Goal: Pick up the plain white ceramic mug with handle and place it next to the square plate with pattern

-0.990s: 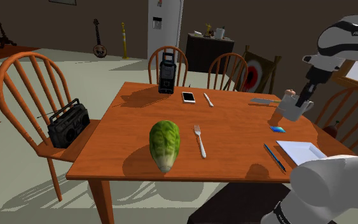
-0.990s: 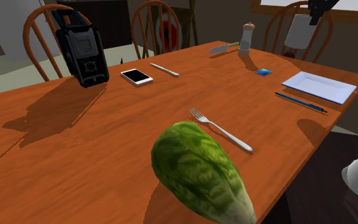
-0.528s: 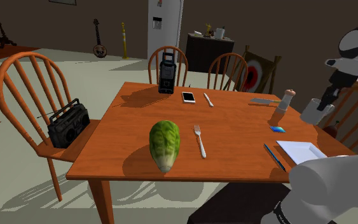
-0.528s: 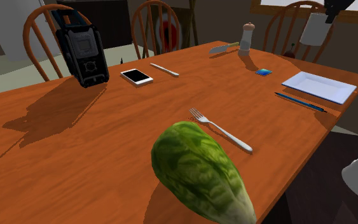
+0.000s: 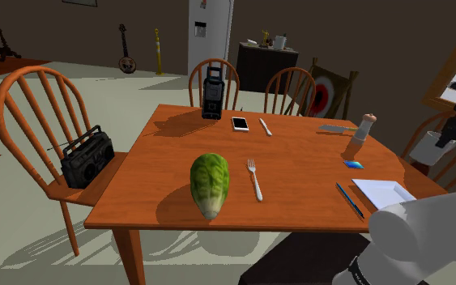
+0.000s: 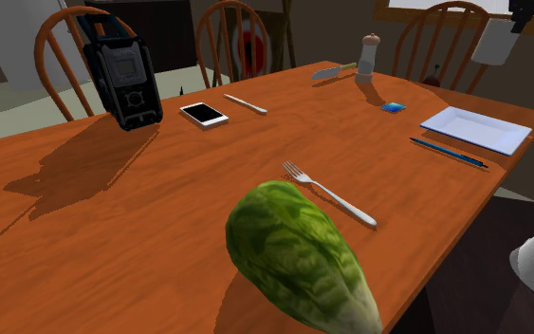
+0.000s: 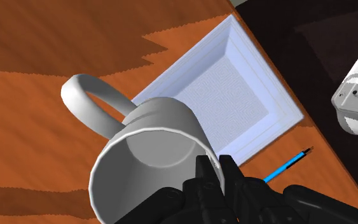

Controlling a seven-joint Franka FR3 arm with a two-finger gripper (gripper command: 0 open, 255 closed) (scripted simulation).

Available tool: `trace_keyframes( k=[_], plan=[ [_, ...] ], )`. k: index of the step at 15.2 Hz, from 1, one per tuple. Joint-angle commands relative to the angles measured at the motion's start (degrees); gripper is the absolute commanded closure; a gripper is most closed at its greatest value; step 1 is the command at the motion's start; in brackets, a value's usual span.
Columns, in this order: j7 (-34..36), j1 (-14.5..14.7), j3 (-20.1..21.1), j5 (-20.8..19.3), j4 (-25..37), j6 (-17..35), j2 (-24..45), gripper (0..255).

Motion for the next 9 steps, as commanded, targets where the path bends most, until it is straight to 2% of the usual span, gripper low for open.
trace_keyframes(
  k=[1, 6, 8, 9],
  plan=[
    [-3.37, 1.02, -3.62, 0.36, 2.92, 0.02, 2.25, 255],
    [-12.54, 5.79, -15.36, 3.10, 10.80, 0.35, 9.05, 255],
    [-16.84, 9.52, -22.26, 5.45, 14.42, 0.47, 12.67, 255],
    [-19.20, 12.29, -26.78, 7.02, 16.35, 0.50, 14.75, 255]
  ],
)
